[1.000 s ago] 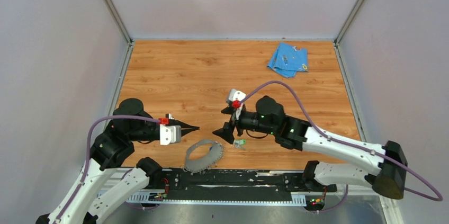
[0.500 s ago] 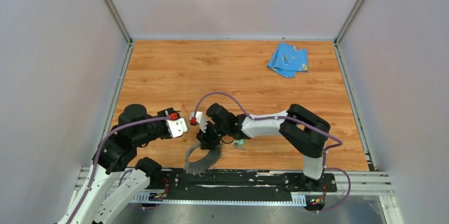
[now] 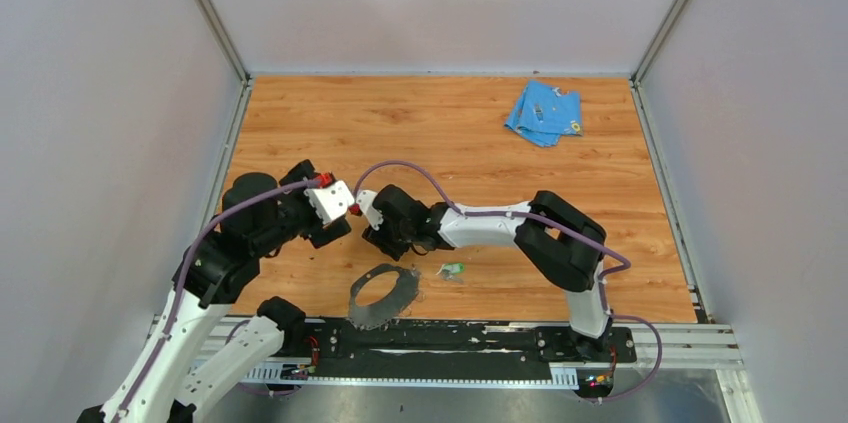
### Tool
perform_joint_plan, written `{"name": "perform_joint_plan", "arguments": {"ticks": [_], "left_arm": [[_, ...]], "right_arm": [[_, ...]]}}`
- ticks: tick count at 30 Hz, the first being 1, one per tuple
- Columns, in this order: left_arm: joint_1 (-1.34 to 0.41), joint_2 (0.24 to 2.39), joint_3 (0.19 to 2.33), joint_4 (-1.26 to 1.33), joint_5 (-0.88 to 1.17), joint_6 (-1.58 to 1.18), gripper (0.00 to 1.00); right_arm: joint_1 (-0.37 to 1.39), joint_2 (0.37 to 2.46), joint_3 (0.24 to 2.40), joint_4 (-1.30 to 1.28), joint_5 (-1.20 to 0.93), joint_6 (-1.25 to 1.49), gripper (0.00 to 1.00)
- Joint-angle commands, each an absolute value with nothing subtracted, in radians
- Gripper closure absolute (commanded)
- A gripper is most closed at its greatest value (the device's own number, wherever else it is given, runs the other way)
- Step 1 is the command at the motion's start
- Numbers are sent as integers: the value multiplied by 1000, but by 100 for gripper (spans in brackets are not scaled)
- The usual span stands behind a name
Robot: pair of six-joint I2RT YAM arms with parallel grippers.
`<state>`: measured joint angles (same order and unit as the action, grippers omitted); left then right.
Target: Put the keys on the keyring
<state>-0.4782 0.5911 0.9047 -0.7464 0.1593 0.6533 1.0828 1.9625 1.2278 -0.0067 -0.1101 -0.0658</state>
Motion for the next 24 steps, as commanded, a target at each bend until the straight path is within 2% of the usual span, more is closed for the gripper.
{"name": "perform_joint_plan", "arguments": {"ticks": [1,4,10,13,15,16,17,18,19,22,24], "left_arm": [[-451,680,1011,-724,98,530,7],[-401,767,1071,-726,132,425,0],[-263,939,1188,-808,232,279,0],[-222,1012,1259,-874,248,239,1],[-192,1036,1286,-898,298,205,13],[-182,1041,1292,-901,315,191,26],[-177,1045,1302,-904,320,176,45],[-177,1046,1311,-909,314,160,79],[-176,1046,1323,-916,282,133,98],[-169,1081,1399,-992,274,85,100],[-146,1136,1479,-1076,345,67,100]], "right_arm": [[1063,1904,1120,-136,45,-74,45],[1068,1807,1075,-99,-26,-64,39],[1076,1727,1025,-97,-210,-40,27],[1091,1766,1018,-101,-219,-27,27],[1103,1818,1032,-110,-215,-25,28],[1108,1835,1048,-122,-195,-25,30],[1110,1866,1063,-136,-171,-24,32],[1111,1888,1077,-146,-144,-24,35],[1110,1907,1091,-157,-106,-23,38],[1081,1947,1127,-187,-13,-7,51],[1038,1946,1128,-182,41,30,58]]}}
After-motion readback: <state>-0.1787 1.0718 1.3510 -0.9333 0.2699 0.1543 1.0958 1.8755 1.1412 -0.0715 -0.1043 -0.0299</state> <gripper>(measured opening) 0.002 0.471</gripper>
